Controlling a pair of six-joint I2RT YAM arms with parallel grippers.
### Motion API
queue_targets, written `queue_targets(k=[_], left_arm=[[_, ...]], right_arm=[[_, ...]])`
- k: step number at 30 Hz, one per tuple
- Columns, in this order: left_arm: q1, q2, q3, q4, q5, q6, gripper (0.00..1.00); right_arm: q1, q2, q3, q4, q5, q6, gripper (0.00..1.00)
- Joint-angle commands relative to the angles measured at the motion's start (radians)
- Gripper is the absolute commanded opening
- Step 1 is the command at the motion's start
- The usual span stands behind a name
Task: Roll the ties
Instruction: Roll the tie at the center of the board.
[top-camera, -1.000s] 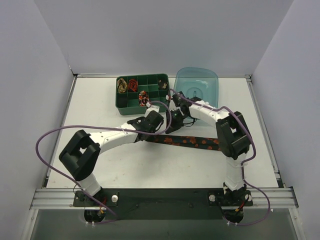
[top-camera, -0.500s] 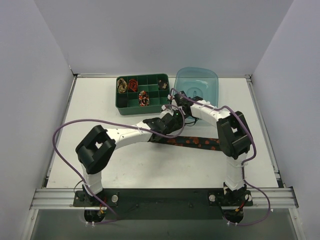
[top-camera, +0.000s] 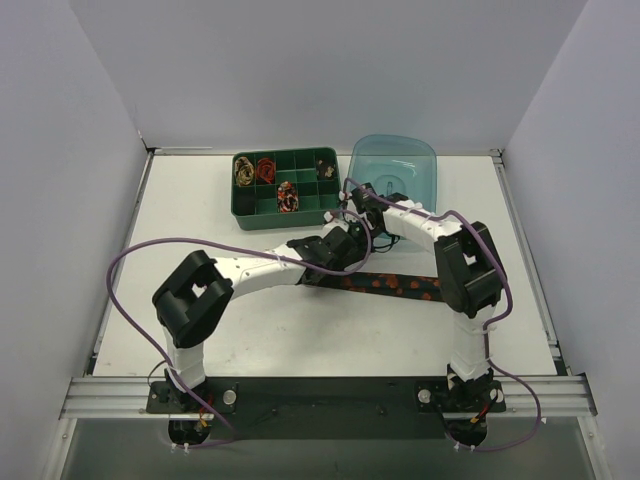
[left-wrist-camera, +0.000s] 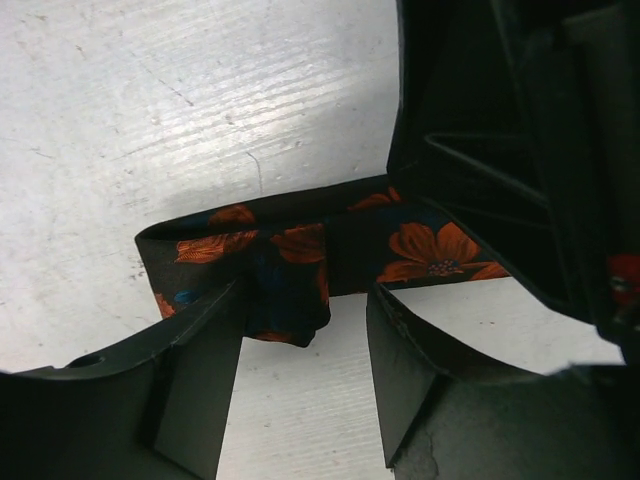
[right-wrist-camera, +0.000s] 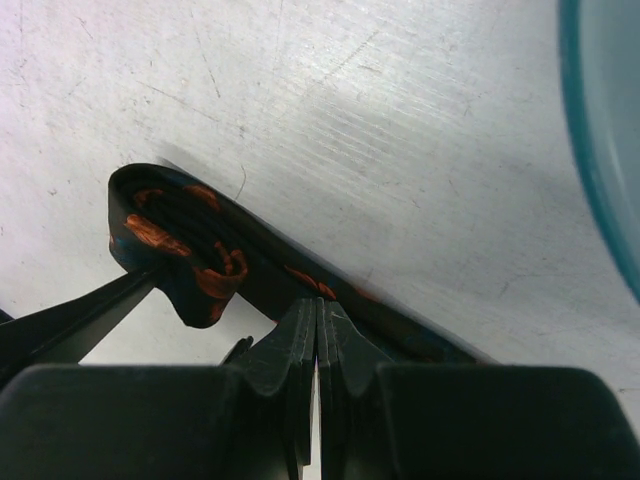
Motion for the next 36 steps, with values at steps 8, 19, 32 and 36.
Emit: queue_targets(k=[8,19,32,36], left_arm=[[0.035,-0.015,-0.094,0.210,0.205,-0.086,0.63],[0.107,-0.196,-0.211,0.343,0.287,-0.116,0.63],[0.273,-0.368,-0.350,0.340,0.365,-0.133,0.64],[0.326,-0.366,-0.427,0.446,0.458,-0.173,0.66]], right_arm=[[0.015,-0.037,0.010,-0.036,-0.005,0.002,0.00],[0.026,-0.071,0.028,-0.051,-0.016,-0.001,0.00],[0.098,-0.112,0.056,-0.091,-0.021,-0.017,0.00],[0.120,-0.123,0.033,-0.096,-0.021,-0.025,0.00]])
